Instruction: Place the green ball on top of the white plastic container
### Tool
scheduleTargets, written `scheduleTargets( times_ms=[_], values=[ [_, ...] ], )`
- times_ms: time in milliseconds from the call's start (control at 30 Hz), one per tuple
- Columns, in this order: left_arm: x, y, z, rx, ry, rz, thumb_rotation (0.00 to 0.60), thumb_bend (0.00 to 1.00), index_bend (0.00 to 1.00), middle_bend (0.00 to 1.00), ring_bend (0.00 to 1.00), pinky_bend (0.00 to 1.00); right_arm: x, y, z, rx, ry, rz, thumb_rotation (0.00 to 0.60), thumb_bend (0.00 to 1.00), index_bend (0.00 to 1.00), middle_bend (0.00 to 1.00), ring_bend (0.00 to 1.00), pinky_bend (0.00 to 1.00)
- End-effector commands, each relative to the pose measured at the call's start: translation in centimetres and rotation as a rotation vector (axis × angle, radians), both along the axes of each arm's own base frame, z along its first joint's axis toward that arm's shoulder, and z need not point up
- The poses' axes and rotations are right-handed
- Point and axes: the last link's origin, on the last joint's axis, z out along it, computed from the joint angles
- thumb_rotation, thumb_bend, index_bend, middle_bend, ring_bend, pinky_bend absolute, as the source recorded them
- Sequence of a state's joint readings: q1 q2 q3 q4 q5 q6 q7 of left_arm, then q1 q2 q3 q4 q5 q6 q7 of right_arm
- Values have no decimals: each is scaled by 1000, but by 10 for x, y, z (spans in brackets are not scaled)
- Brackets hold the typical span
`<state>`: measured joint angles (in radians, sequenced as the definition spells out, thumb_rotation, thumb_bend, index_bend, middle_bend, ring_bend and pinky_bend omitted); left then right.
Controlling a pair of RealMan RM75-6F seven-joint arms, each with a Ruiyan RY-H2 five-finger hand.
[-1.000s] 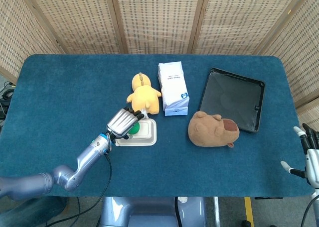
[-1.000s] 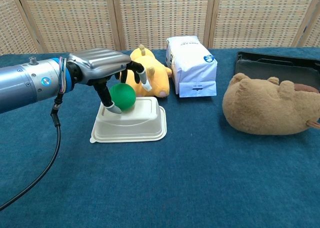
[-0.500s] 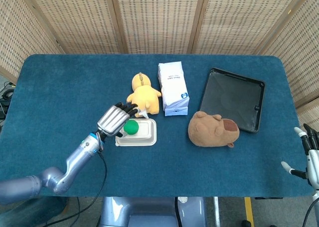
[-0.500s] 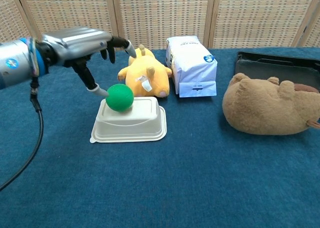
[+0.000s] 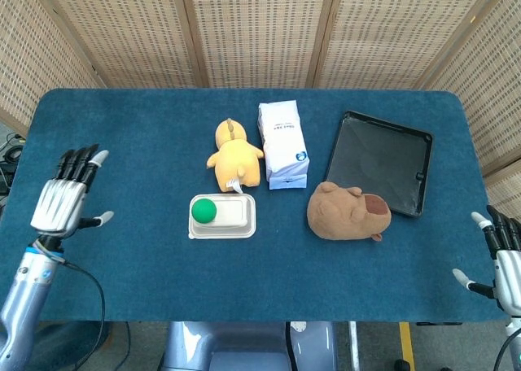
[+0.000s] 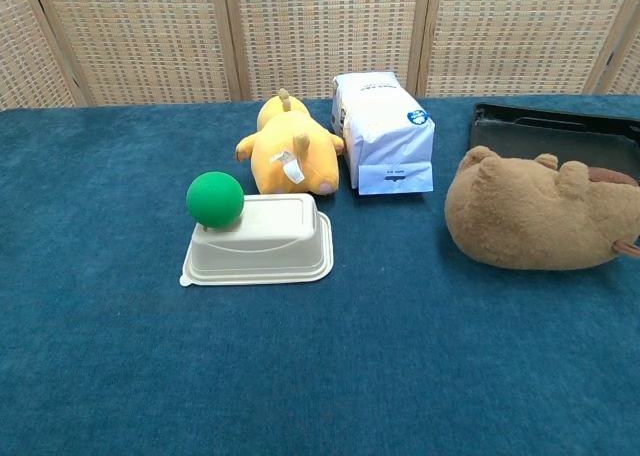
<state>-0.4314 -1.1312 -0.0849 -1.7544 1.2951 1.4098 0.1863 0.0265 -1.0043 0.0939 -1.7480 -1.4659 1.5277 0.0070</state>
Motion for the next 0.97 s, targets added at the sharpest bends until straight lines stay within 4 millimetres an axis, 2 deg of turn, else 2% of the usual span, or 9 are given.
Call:
scheduleTargets(
  times_ms=[33,167,200,267,433,967],
  values=[
    [-21,-26,10,21,-33,47,600,0,0,0,0,0,1,0,-1,5,1,3,600,0,113,0,0,0],
    [-37,-45,12,26,-47,91,600,0,0,0,0,0,3,1,-3,11,3,11,600,0,113,0,0,0],
    [-47,-59,10,25,-46,126,600,0,0,0,0,0,4,1,-3,10,1,18,600,0,113,0,0,0],
    [-51,-64,8,20,-47,130,600,0,0,0,0,0,4,1,-3,10,0,18,600,0,113,0,0,0],
    [-56,-65,1,3,-36,126,600,0,0,0,0,0,3,1,-2,10,0,17,600,0,113,0,0,0],
    [-57,-67,1,8,-11,109,600,0,0,0,0,0,3,2,-1,0,6,20,600,0,118,0,0,0]
  ],
)
